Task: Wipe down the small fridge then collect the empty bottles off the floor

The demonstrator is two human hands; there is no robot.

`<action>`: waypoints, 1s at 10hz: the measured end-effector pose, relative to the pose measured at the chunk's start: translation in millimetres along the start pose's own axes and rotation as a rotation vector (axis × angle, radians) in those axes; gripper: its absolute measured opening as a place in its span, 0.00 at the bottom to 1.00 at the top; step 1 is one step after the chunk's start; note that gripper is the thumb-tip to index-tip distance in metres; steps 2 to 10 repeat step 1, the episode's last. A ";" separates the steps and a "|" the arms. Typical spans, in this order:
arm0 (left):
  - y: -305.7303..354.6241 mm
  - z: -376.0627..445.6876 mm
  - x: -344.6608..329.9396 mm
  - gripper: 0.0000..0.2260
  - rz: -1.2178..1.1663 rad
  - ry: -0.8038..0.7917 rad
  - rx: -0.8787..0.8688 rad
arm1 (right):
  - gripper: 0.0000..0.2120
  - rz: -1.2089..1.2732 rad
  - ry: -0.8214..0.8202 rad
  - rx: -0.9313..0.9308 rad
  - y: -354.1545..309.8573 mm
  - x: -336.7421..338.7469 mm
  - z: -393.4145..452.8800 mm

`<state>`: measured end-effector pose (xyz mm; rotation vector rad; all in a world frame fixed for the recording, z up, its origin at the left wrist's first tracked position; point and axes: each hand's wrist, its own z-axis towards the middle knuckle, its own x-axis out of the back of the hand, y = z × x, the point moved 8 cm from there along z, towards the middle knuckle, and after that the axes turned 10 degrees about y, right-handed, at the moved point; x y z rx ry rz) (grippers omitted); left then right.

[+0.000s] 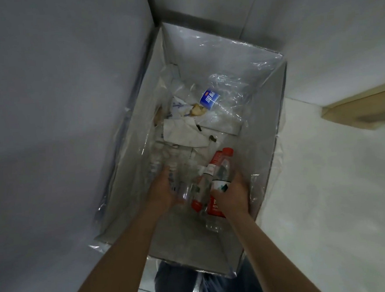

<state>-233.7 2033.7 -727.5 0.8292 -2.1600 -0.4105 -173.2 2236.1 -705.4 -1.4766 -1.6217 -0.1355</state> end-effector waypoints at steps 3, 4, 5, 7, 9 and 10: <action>2.1 -7.0 12.2 0.48 0.004 -0.012 -0.003 | 0.27 -0.025 0.007 -0.033 -6.9 8.5 -13.7; 2.1 -7.0 12.2 0.48 0.004 -0.012 -0.003 | 0.27 -0.025 0.007 -0.033 -6.9 8.5 -13.7; 2.1 -7.0 12.2 0.48 0.004 -0.012 -0.003 | 0.27 -0.025 0.007 -0.033 -6.9 8.5 -13.7; 2.1 -7.0 12.2 0.48 0.004 -0.012 -0.003 | 0.27 -0.025 0.007 -0.033 -6.9 8.5 -13.7; 2.1 -7.0 12.2 0.48 0.004 -0.012 -0.003 | 0.27 -0.025 0.007 -0.033 -6.9 8.5 -13.7; 2.1 -7.0 12.2 0.48 0.004 -0.012 -0.003 | 0.27 -0.025 0.007 -0.033 -6.9 8.5 -13.7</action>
